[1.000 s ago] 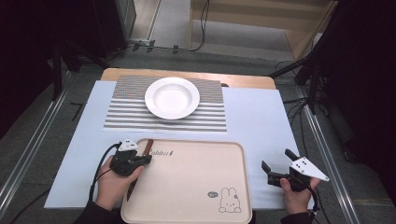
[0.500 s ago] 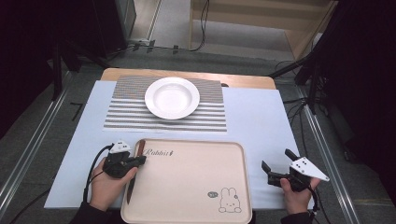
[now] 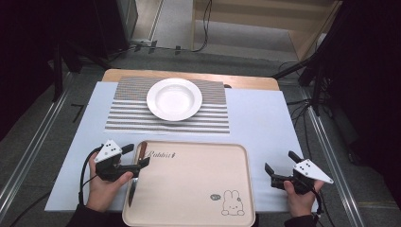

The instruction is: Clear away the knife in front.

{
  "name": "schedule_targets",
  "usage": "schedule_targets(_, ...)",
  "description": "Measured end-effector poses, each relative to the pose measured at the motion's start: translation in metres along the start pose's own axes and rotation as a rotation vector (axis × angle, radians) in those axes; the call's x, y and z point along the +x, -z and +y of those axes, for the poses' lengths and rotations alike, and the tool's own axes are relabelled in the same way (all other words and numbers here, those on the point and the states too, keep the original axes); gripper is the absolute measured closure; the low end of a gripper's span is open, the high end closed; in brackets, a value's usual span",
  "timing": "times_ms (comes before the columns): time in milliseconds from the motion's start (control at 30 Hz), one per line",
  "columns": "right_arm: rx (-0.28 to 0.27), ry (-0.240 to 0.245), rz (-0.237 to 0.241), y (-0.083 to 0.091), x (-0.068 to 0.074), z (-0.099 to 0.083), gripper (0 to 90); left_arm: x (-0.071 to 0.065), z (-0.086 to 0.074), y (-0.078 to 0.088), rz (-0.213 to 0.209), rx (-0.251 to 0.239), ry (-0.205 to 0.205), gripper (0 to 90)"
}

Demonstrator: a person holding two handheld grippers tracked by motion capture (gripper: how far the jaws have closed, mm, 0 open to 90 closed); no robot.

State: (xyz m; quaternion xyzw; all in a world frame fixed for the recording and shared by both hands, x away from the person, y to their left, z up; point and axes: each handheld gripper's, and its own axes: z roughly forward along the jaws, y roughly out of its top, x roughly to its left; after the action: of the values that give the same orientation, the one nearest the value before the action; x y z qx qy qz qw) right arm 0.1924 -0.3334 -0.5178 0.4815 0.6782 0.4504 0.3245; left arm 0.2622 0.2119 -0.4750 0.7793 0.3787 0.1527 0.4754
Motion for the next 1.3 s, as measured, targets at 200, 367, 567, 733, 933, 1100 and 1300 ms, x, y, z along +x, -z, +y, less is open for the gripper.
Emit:
schedule_targets(200,0.000,0.000,0.001,0.000,0.000,0.000,0.0,0.006,0.000,0.010,0.009,-0.055,-0.009,0.0)
schedule_targets(367,0.000,0.001,0.000,0.000,0.000,0.000,0.0,0.013,-0.001,0.017,0.022,-0.081,0.002,0.0)
schedule_targets(567,0.000,0.001,0.000,0.000,0.000,0.000,0.0,0.022,-0.003,0.027,0.046,-0.103,0.007,0.0)
schedule_targets(733,0.001,0.001,-0.002,0.000,0.000,0.000,0.0,0.031,-0.006,0.036,0.063,-0.112,0.015,0.0)
schedule_targets(933,0.001,0.001,-0.001,0.000,0.000,0.000,0.0,0.043,-0.010,0.045,0.075,-0.122,0.026,0.0)
schedule_targets(1100,0.001,0.000,0.000,0.000,0.000,0.000,0.0,0.052,-0.014,0.053,0.096,-0.127,0.040,0.0)
schedule_targets(1300,0.001,0.000,0.000,0.000,0.000,0.000,0.0,0.062,-0.019,0.062,0.125,-0.131,0.053,0.0)
